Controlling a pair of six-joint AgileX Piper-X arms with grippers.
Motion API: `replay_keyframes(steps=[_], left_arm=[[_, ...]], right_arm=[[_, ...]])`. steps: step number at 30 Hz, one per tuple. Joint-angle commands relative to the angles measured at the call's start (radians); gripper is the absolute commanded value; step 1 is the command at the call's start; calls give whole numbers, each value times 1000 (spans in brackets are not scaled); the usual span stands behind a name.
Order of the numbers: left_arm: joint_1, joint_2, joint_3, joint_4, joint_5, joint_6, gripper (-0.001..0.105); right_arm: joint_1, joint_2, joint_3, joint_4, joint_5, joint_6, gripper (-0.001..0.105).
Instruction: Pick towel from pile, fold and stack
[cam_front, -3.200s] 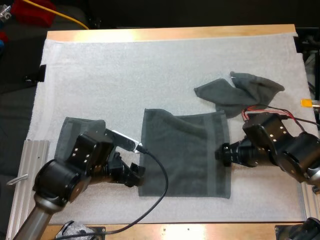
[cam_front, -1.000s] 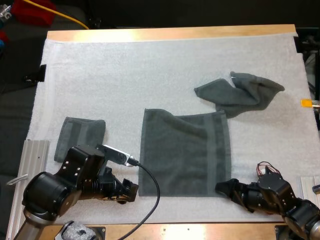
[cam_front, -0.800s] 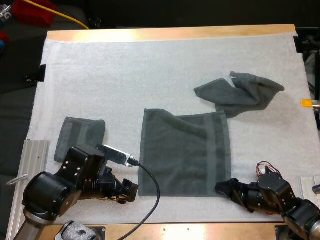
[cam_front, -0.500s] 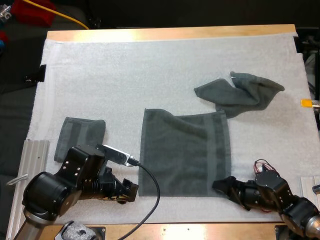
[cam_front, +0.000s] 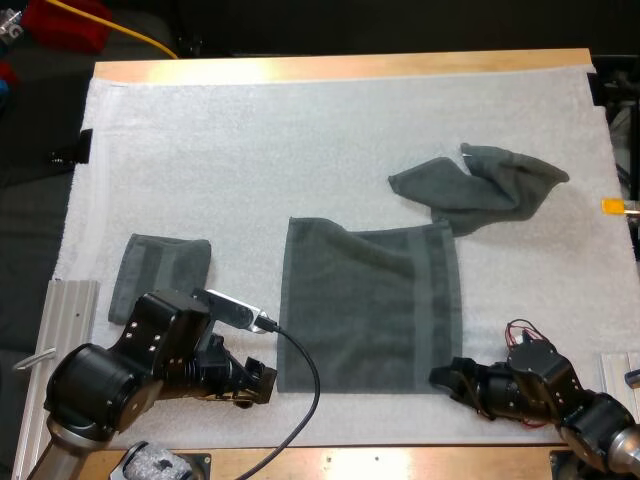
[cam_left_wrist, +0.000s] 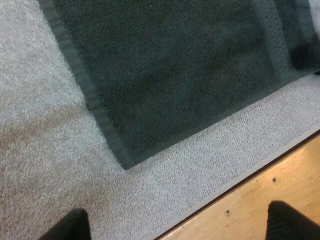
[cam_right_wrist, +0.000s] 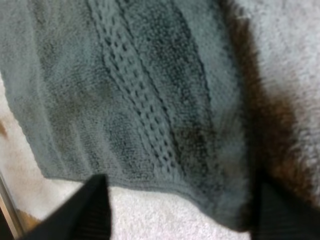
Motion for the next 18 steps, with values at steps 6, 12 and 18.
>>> replay_keyframes(steps=[6, 12, 18], left_arm=[[-6, -6, -1, 3, 5, -3, 68], [-6, -6, 61, -54, -11, -74, 68], [-6, -6, 216, -189, 73, -183, 68]], right_arm=[[0, 6, 4, 8, 13, 2, 16], [0, 6, 4, 8, 14, 0, 3], [0, 6, 4, 8, 14, 0, 3]])
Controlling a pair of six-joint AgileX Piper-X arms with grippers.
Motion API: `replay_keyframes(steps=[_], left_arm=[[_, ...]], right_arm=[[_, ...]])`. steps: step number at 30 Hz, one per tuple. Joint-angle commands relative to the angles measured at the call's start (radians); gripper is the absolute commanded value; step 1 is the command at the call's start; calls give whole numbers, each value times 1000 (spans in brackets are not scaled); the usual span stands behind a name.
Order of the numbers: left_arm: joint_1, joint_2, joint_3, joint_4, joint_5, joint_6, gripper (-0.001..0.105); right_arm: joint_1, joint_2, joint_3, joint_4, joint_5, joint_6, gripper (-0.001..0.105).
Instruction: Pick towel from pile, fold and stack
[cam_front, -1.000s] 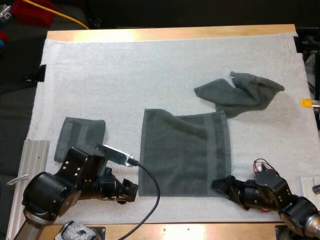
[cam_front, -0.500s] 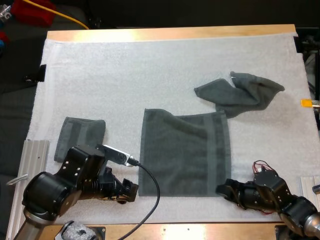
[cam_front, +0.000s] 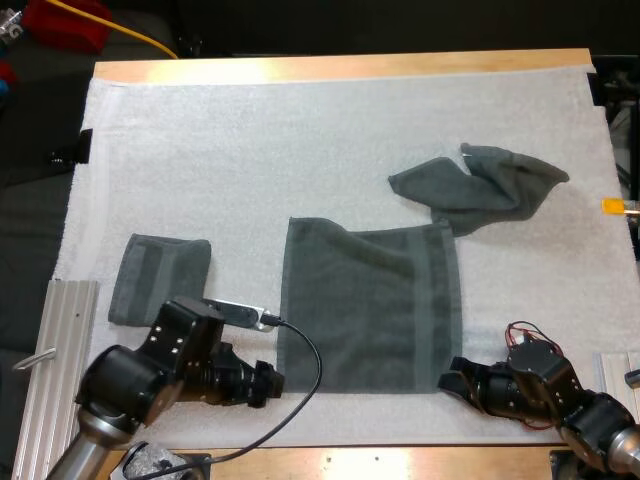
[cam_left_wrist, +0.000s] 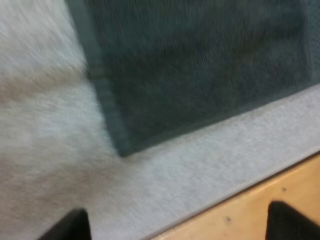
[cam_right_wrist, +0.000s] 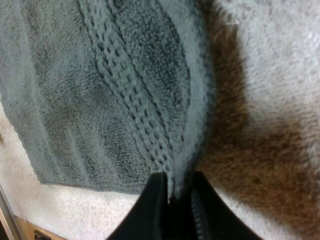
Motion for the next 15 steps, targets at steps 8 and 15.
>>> replay_keyframes(steps=[8, 15], left_arm=[[4, -6, 158, -198, 89, -161, 68], [132, -6, 263, -304, 178, -190, 68]], right_arm=[[0, 6, 4, 4, -27, -3, 3], [0, 6, 4, 4, -35, -5, 3]])
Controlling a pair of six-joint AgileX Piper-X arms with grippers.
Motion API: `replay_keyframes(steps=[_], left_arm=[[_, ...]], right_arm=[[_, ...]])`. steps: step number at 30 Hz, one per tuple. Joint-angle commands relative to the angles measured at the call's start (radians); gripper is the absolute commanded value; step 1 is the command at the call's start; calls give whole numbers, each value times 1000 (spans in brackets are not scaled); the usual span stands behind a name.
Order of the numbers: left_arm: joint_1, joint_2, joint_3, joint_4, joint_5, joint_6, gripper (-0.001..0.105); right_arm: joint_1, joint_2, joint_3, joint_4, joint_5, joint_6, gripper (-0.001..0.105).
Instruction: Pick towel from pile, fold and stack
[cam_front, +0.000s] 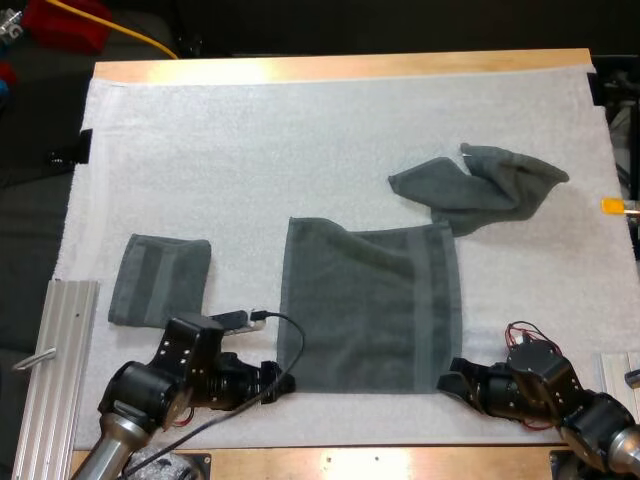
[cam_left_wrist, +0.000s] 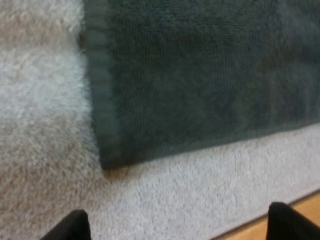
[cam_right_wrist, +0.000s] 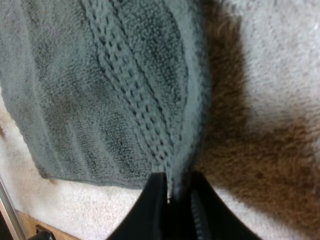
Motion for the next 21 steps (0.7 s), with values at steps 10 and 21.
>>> replay_keyframes(steps=[10, 21], left_arm=[[119, 45, 78, -153, 94, -11, 68], [119, 288, 78, -277, 106, 26, 68]], right_arm=[[0, 6, 4, 4, -20, -5, 3], [0, 6, 4, 4, -32, -5, 3]])
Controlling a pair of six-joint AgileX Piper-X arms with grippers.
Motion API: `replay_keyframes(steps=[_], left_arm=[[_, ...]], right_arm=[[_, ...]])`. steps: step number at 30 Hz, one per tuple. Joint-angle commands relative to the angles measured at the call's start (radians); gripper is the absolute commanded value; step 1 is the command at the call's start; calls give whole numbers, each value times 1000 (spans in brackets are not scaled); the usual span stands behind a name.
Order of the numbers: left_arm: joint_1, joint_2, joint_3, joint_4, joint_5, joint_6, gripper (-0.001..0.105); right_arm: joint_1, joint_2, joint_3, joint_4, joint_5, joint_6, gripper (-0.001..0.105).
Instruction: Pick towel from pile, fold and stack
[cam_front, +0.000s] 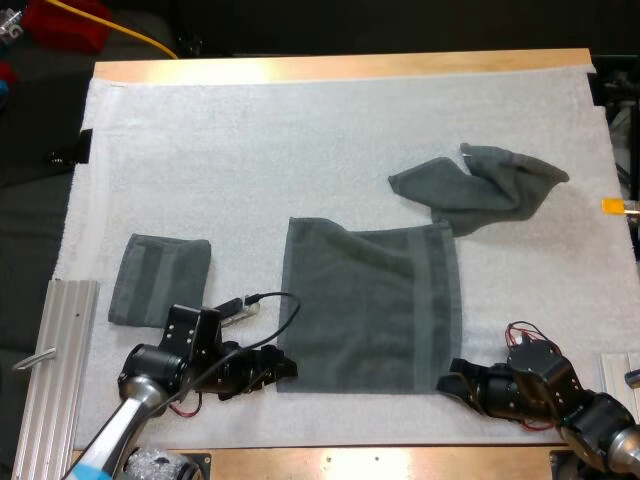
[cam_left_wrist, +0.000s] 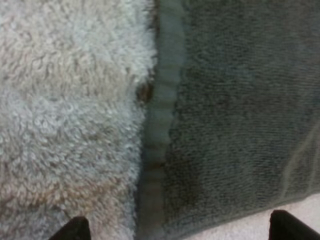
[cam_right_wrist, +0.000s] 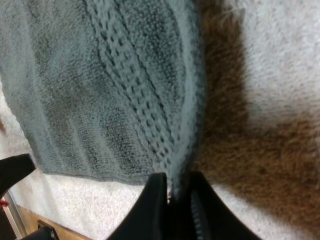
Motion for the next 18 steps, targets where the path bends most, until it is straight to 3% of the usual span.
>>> replay_keyframes(steps=[1, 9, 18], left_arm=[[2, 25, -1, -16, 14, 22, 68], [2, 133, -1, -34, 62, 126, 68], [2, 209, -1, -56, 153, 160, 68]], right_arm=[[0, 6, 4, 4, -22, -5, 3], [0, 6, 4, 4, -22, -5, 3], [0, 6, 4, 4, -22, -5, 3]])
